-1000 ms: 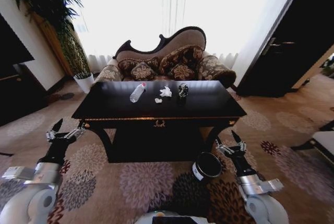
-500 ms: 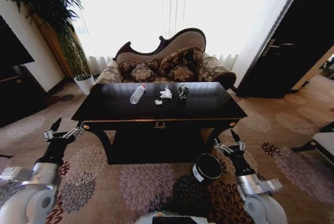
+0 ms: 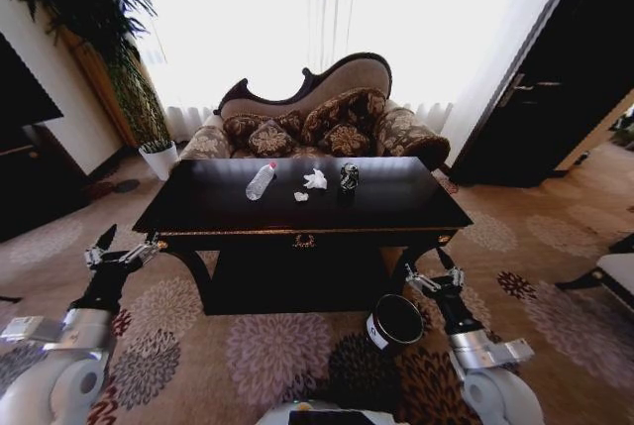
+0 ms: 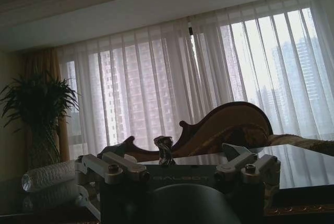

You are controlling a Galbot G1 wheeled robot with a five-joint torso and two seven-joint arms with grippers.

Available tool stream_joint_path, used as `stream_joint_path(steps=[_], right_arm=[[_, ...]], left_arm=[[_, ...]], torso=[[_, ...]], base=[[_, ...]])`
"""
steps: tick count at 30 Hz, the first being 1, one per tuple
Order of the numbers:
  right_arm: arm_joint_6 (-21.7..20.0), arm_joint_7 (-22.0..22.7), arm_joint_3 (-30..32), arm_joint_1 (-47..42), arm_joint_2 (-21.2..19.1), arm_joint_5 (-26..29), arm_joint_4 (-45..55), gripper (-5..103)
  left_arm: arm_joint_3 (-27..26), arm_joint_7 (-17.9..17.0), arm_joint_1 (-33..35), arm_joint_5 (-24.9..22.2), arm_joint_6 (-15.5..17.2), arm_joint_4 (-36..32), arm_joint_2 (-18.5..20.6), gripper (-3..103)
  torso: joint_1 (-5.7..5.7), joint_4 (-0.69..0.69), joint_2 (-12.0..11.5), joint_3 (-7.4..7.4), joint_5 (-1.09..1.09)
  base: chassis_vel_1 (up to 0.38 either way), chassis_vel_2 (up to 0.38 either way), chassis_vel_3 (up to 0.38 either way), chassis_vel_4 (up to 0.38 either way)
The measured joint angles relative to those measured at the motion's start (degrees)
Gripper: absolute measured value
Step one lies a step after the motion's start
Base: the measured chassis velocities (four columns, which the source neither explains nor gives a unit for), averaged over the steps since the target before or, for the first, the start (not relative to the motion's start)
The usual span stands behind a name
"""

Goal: Move to the front of the table and place the trash on the table into the trash bin.

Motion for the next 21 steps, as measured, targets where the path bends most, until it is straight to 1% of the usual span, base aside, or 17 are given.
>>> stream_joint_path(steps=[8, 12, 14, 15, 16, 17, 18, 19, 20, 21], right_arm=[[0.95, -0.3, -0.54, 0.14, 0.0, 0.43, 0.04, 100], [1.04, -0.19, -0.68, 0.0, 0.05, 0.26, 0.14, 100], [1.06, -0.18, -0.68, -0.03, 0.05, 0.25, 0.16, 100], [1.13, -0.18, -0.69, -0.19, 0.04, 0.19, 0.32, 100], [1.2, -0.18, -0.69, -0.33, 0.02, 0.15, 0.47, 100], [1.3, -0.18, -0.7, -0.46, 0.02, 0.12, 0.7, 100], [1.4, -0.19, -0.81, -0.58, 0.02, 0.03, 0.94, 100], [1.52, -0.19, -0.91, -0.76, 0.04, -0.1, 1.27, 100], [1.52, -0.19, -0.91, -0.76, 0.04, -0.1, 1.27, 100], [1.67, -0.19, -1.05, -0.96, 0.1, -0.38, 1.81, 100]], left_arm=[[-0.09, -0.13, 0.07, 0.01, -0.06, -0.08, -0.02, 100], [0.34, -2.31, 0.15, -0.72, 0.31, -1.63, 0.55, 100], [0.35, -2.53, 0.1, -1.11, 0.55, -1.9, 0.79, 100], [0.27, -3.2, -0.35, -2.8, 1.59, -2.76, 1.83, 100], [0.07, -4.02, -1.0, -4.7, 2.94, -3.34, 2.99, 100], [-0.3, -5.04, -1.91, -7.08, 4.38, -3.92, 4.69, 100], [-0.63, -6.27, -3.04, -9.43, 5.92, -4.32, 6.64, 100], [-0.9, -7.58, -4.19, -11.57, 7.56, -4.42, 8.56, 100], [-0.9, -7.58, -4.19, -11.57, 7.56, -4.42, 8.56, 100], [-1.16, -9.52, -5.7, -14.56, 9.78, -4.22, 11.54, 100]], torso=[[0.11, 0.01, -0.04, 0.03, -0.01], [0.1, 0.01, -0.04, 0.04, -0.01], [0.07, 0.01, -0.04, 0.03, 0.0], [-0.01, 0.0, -0.02, 0.0, 0.01], [-0.05, 0.03, 0.01, -0.01, -0.02], [-0.06, 0.0, 0.03, -0.02, 0.0], [-0.06, 0.02, 0.03, -0.02, 0.01], [-0.06, 0.0, 0.03, -0.02, -0.01], [-0.06, 0.0, 0.03, -0.02, -0.01], [-0.05, 0.0, 0.03, -0.01, 0.0]], base=[[-0.153, 0.164, 0.177, -0.17], [-0.054, 0.042, 0.029, -0.036], [0.0, 0.0, 0.0, 0.0], [0.0, 0.0, 0.0, 0.0], [0.0, 0.0, 0.0, 0.0], [0.0, 0.0, 0.0, 0.0], [0.074, -0.067, -0.05, 0.059], [0.074, -0.041, -0.049, 0.059], [0.074, -0.041, -0.049, 0.059], [0.0, 0.0, 0.0, 0.0]])
